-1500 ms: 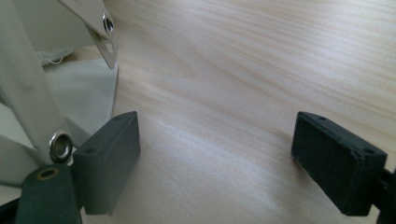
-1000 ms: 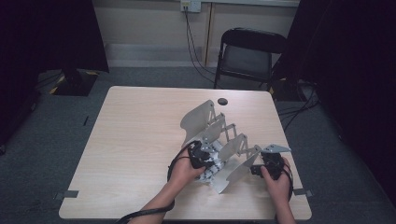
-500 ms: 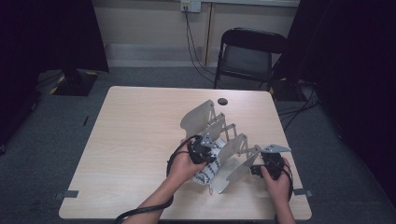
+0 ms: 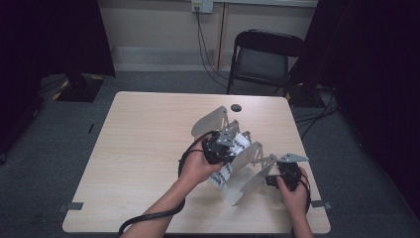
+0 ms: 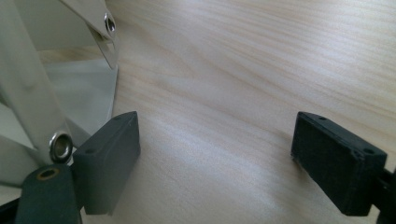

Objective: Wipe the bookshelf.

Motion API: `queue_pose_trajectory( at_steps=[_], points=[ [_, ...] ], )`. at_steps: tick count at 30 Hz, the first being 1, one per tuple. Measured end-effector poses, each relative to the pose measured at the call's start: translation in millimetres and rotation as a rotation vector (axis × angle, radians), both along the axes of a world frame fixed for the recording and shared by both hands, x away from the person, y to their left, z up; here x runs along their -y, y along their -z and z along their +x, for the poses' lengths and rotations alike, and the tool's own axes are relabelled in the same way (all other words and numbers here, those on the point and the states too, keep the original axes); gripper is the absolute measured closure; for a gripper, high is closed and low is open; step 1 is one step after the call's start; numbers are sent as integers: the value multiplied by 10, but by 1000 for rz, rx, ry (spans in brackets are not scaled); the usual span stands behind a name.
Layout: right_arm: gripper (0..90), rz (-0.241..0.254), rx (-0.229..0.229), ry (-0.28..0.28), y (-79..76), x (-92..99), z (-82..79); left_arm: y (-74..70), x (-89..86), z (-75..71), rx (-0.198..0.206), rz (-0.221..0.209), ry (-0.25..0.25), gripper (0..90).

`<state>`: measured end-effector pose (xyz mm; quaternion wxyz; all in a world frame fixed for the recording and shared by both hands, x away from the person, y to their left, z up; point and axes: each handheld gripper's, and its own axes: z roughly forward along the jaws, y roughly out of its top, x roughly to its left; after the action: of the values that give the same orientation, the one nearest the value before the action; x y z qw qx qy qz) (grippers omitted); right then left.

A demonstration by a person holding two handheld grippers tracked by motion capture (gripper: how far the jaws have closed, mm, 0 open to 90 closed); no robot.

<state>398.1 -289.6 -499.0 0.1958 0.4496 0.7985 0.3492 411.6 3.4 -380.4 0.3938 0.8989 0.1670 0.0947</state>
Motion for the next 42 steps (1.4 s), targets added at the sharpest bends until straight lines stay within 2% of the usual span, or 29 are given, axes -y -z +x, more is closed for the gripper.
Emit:
queue_pose_trajectory(
  at_steps=[4, 10, 14, 17, 20, 24, 32, 42],
  points=[
    [150, 0, 0, 0, 0, 0, 0, -71, 9, 0, 12, 7, 12, 844],
    [150, 0, 0, 0, 0, 0, 1, -183, 15, -3, 31, -6, 13, 843],
    [150, 1, -2, 1, -1, -1, -1, -174, 4, 46, 34, 1, -26, 842],
    [150, 0, 0, 0, 0, 0, 0, -116, -38, 89, 31, 13, -66, 841],
    [150, 1, -1, 0, 0, 0, 1, -47, -77, 108, 27, 37, -86, 841],
    [150, 1, 0, -2, 0, -1, 3, 77, -128, 133, 1, 53, -123, 841],
    [150, 1, 0, -2, 0, -1, 3, 328, -185, 174, -60, 82, -155, 840],
    [150, 1, 0, -2, 0, -1, 3, 595, -172, 205, -107, 100, -165, 840]
  ],
)
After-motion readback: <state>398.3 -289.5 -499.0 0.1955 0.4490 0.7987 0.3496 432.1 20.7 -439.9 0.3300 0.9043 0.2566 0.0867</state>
